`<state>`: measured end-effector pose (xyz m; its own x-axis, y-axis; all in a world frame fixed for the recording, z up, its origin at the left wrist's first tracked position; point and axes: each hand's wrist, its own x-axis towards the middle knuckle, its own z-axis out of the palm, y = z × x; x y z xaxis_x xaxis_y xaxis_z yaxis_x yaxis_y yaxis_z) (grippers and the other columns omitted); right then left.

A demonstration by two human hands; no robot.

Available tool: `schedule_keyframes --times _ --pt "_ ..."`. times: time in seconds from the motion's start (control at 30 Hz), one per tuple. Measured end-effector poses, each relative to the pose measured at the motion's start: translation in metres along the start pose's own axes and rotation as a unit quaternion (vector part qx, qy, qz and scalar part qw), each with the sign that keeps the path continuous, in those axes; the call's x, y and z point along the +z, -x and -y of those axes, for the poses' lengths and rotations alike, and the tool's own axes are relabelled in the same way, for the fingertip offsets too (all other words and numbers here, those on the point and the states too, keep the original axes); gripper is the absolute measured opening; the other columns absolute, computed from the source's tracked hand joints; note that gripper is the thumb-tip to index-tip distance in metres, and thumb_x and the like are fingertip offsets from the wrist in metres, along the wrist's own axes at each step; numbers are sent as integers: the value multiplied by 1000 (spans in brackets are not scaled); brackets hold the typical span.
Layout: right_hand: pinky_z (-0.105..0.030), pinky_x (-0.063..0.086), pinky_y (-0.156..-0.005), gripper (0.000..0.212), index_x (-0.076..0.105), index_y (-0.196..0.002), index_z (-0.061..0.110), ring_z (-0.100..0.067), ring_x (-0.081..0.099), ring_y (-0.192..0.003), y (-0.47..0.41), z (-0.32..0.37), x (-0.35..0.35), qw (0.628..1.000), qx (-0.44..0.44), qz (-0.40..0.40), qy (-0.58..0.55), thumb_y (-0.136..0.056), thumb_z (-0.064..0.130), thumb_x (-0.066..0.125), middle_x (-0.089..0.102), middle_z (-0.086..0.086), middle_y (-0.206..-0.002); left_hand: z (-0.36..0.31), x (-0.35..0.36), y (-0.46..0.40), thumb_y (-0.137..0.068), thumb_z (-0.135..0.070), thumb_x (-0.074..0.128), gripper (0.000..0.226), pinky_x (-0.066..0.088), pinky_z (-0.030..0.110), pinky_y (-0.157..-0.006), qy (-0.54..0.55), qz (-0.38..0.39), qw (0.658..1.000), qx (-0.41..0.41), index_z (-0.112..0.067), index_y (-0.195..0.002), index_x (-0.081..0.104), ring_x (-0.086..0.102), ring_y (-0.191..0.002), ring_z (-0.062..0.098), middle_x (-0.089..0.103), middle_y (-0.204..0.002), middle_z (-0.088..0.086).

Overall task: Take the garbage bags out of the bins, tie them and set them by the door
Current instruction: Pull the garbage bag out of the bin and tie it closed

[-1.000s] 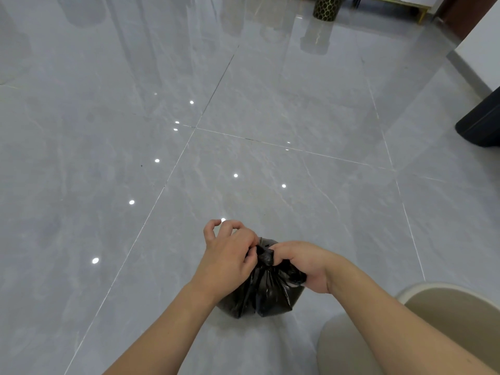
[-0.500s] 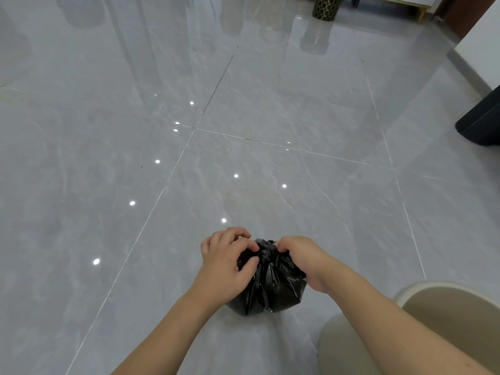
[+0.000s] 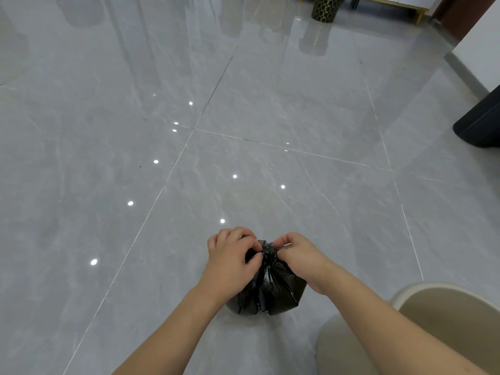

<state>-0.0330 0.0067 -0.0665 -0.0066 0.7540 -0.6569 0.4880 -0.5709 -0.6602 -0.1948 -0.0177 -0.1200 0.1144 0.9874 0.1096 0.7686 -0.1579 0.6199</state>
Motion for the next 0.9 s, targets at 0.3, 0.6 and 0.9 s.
schedule_keyframes --times 0.3,0.6,0.9 --pt "-24 49 -71 13 61 -98 18 -14 58 -79 -1 0 1 997 -59 -22 35 -93 8 53 62 -4 -95 -16 -29 -14 -46 -34 59 28 37 35 -79 306 153 894 -289 -13 -63 53 49 -80 20 56 -80 5" --pt "-21 44 -67 17 64 -98 16 -11 57 -79 -2 5 3 996 -75 -44 26 -94 6 50 62 -1 -92 -13 -34 -6 -72 -68 59 35 17 31 -98 47 169 969 -172 -37 -88 59 28 -116 9 43 -116 -21" --pt "-20 44 -61 18 64 -94 16 -13 57 -80 -5 7 6 998 -43 -50 -9 -93 4 49 63 -4 -96 -17 -24 0 -84 -39 50 18 14 31 -94 -98 47 988 -111 -28 -80 64 35 -115 13 49 -114 -20"
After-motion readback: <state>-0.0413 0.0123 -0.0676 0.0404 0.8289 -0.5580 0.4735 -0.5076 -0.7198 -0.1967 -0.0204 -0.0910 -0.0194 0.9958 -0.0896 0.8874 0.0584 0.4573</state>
